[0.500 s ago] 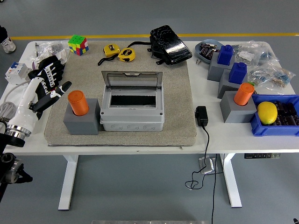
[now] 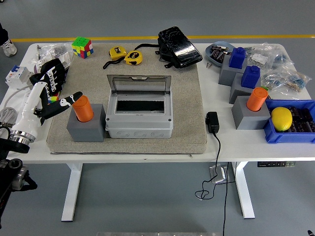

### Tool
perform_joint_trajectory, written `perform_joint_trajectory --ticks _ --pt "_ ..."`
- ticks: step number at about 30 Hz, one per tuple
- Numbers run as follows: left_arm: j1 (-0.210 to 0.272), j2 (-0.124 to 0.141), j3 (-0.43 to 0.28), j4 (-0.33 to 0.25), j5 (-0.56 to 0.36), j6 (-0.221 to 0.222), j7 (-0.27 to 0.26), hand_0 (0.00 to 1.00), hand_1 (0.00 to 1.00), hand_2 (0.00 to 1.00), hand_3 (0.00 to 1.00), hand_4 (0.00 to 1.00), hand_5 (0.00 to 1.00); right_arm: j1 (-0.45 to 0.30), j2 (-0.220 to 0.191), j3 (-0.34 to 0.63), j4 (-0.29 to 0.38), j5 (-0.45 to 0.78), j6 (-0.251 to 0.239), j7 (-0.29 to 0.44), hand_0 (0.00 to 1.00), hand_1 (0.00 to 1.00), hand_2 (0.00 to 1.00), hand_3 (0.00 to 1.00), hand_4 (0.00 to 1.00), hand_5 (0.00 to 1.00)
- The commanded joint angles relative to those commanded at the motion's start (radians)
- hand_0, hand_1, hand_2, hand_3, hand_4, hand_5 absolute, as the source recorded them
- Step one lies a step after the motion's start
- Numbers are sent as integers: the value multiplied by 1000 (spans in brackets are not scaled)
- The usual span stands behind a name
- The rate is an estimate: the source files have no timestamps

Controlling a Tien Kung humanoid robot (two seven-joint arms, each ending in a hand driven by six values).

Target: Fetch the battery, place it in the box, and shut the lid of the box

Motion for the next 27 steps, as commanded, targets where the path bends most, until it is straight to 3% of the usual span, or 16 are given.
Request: perform_joint_trajectory --ticks 4,5,22,23,27 --pt "7 -14 13 3 -21 -5 -7 872 947 931 925 998 370 1 3 -1 0 1 0 1 845 847 809 856 998 998" --pt "8 -16 14 3 -22 -5 -7 868 938 904 881 998 442 1 3 -2 0 2 0 1 845 848 809 855 998 998" --pt "3 -35 54 61 -50 11 -34 843 908 882 863 998 448 -1 9 4 0 5 -1 3 844 847 808 855 998 998" --pt "2 -37 55 63 -51 14 -36 787 861 839 829 998 450 0 8 6 0 5 -2 3 844 847 809 855 998 998" --pt "1 -37 61 59 -59 24 -42 787 861 839 829 998 450 -2 8 7 0 5 -2 3 844 847 809 855 998 998"
